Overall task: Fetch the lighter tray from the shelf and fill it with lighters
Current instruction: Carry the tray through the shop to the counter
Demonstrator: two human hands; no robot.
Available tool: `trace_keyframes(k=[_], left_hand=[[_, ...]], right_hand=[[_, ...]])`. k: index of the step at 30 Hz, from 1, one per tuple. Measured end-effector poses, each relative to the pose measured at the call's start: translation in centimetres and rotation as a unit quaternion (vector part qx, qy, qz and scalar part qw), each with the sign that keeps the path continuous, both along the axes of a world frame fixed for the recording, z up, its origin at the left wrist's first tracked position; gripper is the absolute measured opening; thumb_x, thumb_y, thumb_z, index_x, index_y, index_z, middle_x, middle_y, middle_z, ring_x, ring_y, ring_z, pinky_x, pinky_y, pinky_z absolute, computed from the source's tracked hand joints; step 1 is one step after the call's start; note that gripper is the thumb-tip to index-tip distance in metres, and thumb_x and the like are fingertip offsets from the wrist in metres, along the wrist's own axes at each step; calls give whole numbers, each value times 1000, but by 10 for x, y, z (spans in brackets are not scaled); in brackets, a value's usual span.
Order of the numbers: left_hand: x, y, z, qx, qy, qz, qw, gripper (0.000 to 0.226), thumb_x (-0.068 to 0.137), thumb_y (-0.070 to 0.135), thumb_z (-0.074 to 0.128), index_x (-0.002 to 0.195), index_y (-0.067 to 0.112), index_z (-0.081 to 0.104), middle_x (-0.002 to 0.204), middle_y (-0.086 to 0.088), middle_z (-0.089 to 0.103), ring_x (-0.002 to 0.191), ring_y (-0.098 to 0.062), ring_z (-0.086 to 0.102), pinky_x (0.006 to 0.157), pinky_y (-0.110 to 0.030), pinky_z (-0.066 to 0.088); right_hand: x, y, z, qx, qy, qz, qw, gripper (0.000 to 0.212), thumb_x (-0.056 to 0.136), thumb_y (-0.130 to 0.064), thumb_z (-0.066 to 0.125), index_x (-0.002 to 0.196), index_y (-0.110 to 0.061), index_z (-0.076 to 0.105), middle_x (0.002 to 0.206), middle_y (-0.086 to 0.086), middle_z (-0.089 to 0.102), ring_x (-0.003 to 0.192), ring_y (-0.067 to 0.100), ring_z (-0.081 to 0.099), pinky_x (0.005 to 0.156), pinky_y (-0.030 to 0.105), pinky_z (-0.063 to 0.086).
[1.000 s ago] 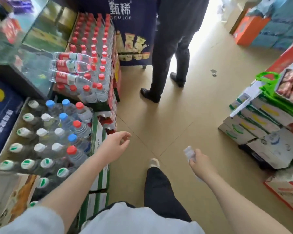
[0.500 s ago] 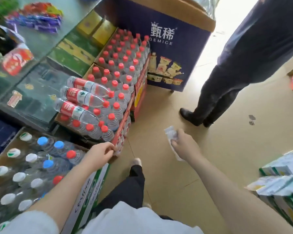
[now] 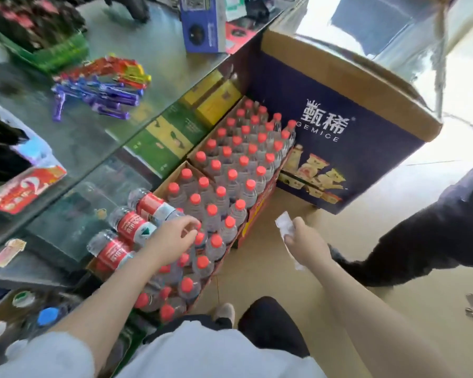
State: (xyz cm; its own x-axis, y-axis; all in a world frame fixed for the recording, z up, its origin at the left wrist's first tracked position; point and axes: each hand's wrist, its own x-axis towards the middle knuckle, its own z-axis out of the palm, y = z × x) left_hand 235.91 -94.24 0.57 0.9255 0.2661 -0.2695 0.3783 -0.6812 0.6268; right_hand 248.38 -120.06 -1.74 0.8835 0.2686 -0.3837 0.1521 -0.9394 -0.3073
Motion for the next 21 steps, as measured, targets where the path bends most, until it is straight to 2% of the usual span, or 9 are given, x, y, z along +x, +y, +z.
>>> trace_keyframes(k=[2, 4, 8, 11, 14, 16, 18, 21], left_hand=[[29, 8, 11, 1, -44, 21, 999, 21, 85, 15, 55, 105, 16, 62, 91, 3, 62, 83, -16, 56, 78, -28, 44], [56, 18, 19, 5, -79, 47, 996, 20, 85, 15, 56, 104, 18, 63, 93, 4, 63, 83, -13, 57, 79, -26, 42], [109, 40, 31, 3, -153, 134, 979, 22, 84, 10, 58, 104, 18, 64, 88, 2, 65, 76, -9, 59, 75, -20, 47], [138, 58, 43, 36, -206, 223, 952, 23, 84, 6, 55, 104, 14, 63, 86, 0, 63, 72, -8, 56, 70, -12, 43], [151, 76, 54, 120, -242, 306, 913, 28, 81, 16, 49, 106, 12, 61, 91, -4, 61, 77, -12, 54, 74, -27, 46], [150, 88, 55, 202, -214, 367, 883, 32, 79, 19, 54, 109, 10, 59, 100, -11, 60, 88, -23, 55, 80, -33, 42], [144, 101, 51, 262, -140, 414, 860, 37, 78, 17, 64, 113, 6, 56, 110, -17, 57, 98, -35, 52, 85, -39, 41], [128, 119, 39, 274, -25, 449, 850, 52, 74, 23, 72, 117, 1, 53, 123, -21, 53, 111, -40, 48, 92, -49, 40]], right_hand=[[32, 15, 1, 11, 6, 16, 1000, 13, 90, -23, 43, 92, -12, 37, 87, 12, 56, 81, 33, 57, 65, 35, 41], [65, 36, 6, 37, 1, 40, 998, 15, 89, -22, 43, 84, -12, 33, 78, 8, 51, 73, 31, 49, 59, 35, 37], [135, 95, 30, 110, -30, 157, 981, 12, 89, -24, 46, 92, -15, 37, 81, 3, 53, 73, 29, 52, 55, 34, 35], [180, 145, 59, 164, -76, 287, 941, 17, 88, -22, 48, 102, -14, 42, 92, 3, 56, 83, 28, 55, 57, 34, 37], [212, 192, 87, 227, -123, 381, 888, 19, 86, -17, 49, 105, -13, 48, 99, 6, 59, 89, 27, 54, 60, 34, 42], [228, 223, 96, 238, -189, 459, 835, 20, 84, -17, 49, 104, -13, 52, 94, 7, 60, 88, 30, 54, 60, 36, 46], [239, 254, 102, 231, -253, 509, 790, 23, 79, -19, 45, 99, -14, 56, 83, 8, 61, 77, 32, 57, 55, 34, 47], [247, 294, 107, 215, -301, 541, 756, 26, 67, -10, 63, 92, -14, 60, 77, 9, 62, 66, 33, 59, 51, 32, 46]])
